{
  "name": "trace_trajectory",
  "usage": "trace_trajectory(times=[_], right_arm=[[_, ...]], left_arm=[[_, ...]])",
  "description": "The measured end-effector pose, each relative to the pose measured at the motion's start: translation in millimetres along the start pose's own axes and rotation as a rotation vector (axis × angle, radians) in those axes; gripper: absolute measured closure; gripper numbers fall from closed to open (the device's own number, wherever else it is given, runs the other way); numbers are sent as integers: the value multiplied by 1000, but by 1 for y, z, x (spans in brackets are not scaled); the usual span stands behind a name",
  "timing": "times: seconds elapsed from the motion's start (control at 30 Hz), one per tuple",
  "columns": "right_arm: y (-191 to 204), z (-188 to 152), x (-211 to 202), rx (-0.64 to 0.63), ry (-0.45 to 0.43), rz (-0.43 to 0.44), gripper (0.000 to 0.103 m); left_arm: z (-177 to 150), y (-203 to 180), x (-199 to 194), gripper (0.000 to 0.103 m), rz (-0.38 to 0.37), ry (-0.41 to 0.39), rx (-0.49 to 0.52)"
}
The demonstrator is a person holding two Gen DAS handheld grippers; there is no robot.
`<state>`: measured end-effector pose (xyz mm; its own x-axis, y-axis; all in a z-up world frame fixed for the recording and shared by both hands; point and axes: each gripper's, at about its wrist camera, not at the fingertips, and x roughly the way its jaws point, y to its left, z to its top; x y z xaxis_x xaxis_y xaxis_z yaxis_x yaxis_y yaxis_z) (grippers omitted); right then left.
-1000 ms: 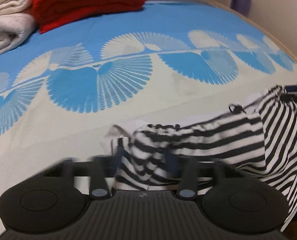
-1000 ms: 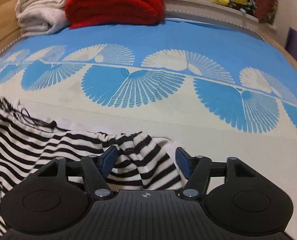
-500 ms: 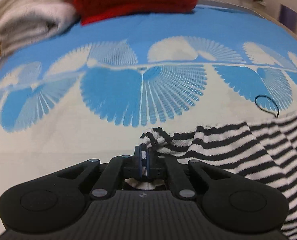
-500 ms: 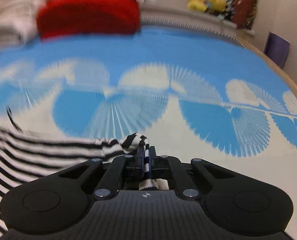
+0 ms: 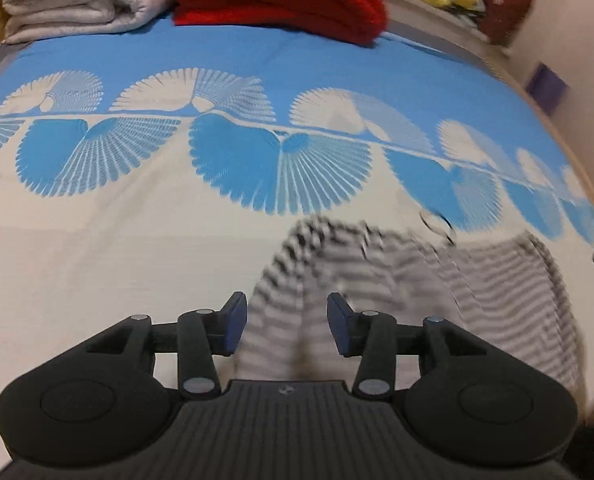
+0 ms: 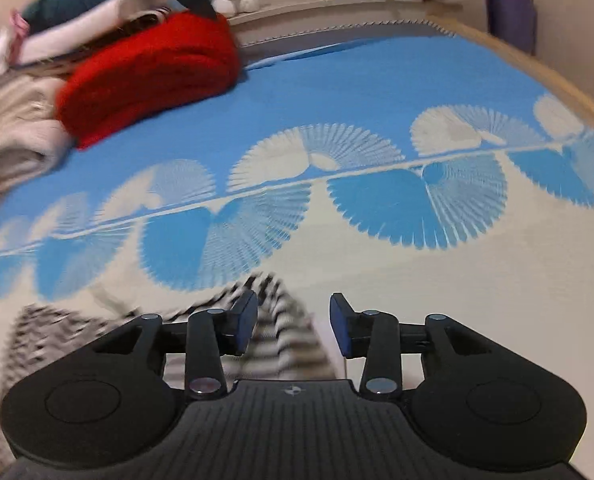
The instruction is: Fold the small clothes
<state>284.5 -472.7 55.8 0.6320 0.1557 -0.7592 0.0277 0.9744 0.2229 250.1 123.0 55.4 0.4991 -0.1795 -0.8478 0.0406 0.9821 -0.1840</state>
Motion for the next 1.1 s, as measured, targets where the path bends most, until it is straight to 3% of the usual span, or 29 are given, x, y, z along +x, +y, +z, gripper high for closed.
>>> trace_trajectory(times=[0.13,0.2,0.23,0.3,0.37,0.53,0.6,0.63,0.67,0.7,0.73,0.8,0.87,0.9,0.97,1.0,1.1], right_arm=[[-25,-35,-31,35,55,19,57],[-37,-60,-28,78,92,8,57],[-44,-73,-24,117,126,12,57],[-54,-89,-15,157,227,-5,57],[-52,-95,-17,116,231,-21,57],[-45,-108,-4,47,343,-13,57],[-39,-115,1,11,372,-11,58],[-37,-117,3,-1,383,-12,58],[-36,-119,5,-9,393,-13,61],[-36,-119,6,-12,398,-13,81],[-36,-118,4,-11,392,1,91],[-38,-110,-11,12,323,27,95],[-53,-97,-38,128,187,107,97],[-60,-95,-48,160,148,128,97],[-67,-98,-54,143,148,74,99],[-69,-103,-46,132,201,40,100],[-69,-119,-22,79,361,-48,101]], left_arm=[[-46,22,-4,49,-28,74,-78],[-71,35,15,51,-47,152,-168],[-78,38,25,54,-40,234,-182],[-79,34,28,54,-20,239,-143],[-79,31,29,54,-32,239,-104],[-88,29,49,56,-6,322,-59],[-91,23,54,71,-19,344,-16],[-94,20,56,88,-24,347,6],[-95,16,56,102,-36,349,35],[-94,13,54,102,-38,337,58],[-92,13,47,103,-34,302,70],[-84,22,27,103,-56,207,8],[-77,43,-2,103,-95,83,-101],[-79,47,-6,103,-71,73,-94],[-90,49,10,103,25,191,-47],[-97,47,20,103,43,254,-22],[-102,32,30,102,72,310,65]])
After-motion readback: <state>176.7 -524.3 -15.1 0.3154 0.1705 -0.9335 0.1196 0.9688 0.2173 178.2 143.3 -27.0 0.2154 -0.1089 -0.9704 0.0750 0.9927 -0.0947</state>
